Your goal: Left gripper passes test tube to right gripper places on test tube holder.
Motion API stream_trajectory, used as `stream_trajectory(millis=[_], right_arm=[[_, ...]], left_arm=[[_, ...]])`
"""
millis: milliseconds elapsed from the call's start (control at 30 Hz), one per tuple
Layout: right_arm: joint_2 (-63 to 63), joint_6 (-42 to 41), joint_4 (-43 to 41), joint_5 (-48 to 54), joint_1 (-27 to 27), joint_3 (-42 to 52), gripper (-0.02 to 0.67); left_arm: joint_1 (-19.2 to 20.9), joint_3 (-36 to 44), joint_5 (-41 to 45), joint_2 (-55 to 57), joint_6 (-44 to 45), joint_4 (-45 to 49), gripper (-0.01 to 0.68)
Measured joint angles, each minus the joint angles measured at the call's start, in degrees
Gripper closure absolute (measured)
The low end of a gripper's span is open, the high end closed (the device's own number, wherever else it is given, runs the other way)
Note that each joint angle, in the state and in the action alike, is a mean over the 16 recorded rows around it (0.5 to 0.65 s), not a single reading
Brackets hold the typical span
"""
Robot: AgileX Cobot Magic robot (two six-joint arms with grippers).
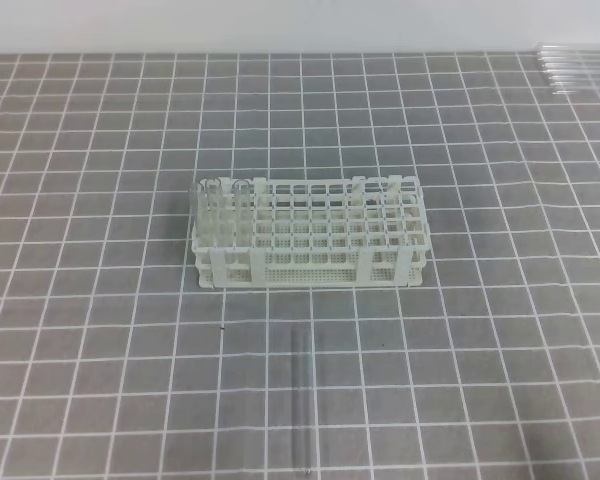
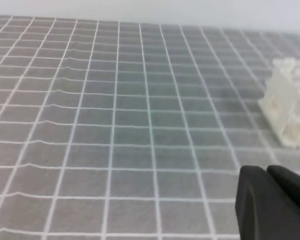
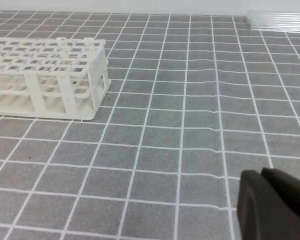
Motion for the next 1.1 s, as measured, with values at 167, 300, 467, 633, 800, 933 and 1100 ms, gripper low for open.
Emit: stream_trajectory(millis=[167, 300, 467, 633, 800, 933, 1100], right_arm=[[0.0, 0.0, 4.6, -5.9, 0.0, 0.0, 0.662], [0.0, 0.0, 11.5, -12.2, 0.0, 0.0, 0.662], [0.0, 0.0, 20.5, -19.6, 0.0, -0.1, 0.662], [0.0, 0.0, 27.9, -21.9, 0.0, -0.4, 0.662], [0.8, 0.0, 29.8, -17.0, 0.0, -2.8, 0.662], [3.6, 0.0, 29.5, -10.7, 0.0, -6.5, 0.662], [10.0, 0.0, 27.4, 0.2, 0.0, -13.2, 0.662]], left_arm=[[0.0, 0.1, -4.3, -0.1, -3.8, -2.3, 0.675], [0.0, 0.2, -8.1, -0.4, -6.5, -4.1, 0.675], [0.0, 0.3, -12.8, -0.5, -8.3, -5.5, 0.675], [0.0, 0.0, -15.1, -0.7, -9.7, -6.4, 0.675], [0.0, -2.6, -12.7, 0.6, -10.3, -7.1, 0.674], [0.0, -6.7, -8.0, 3.7, -10.8, -7.8, 0.674], [-0.1, -14.8, 2.3, 11.6, -10.3, -8.2, 0.674]])
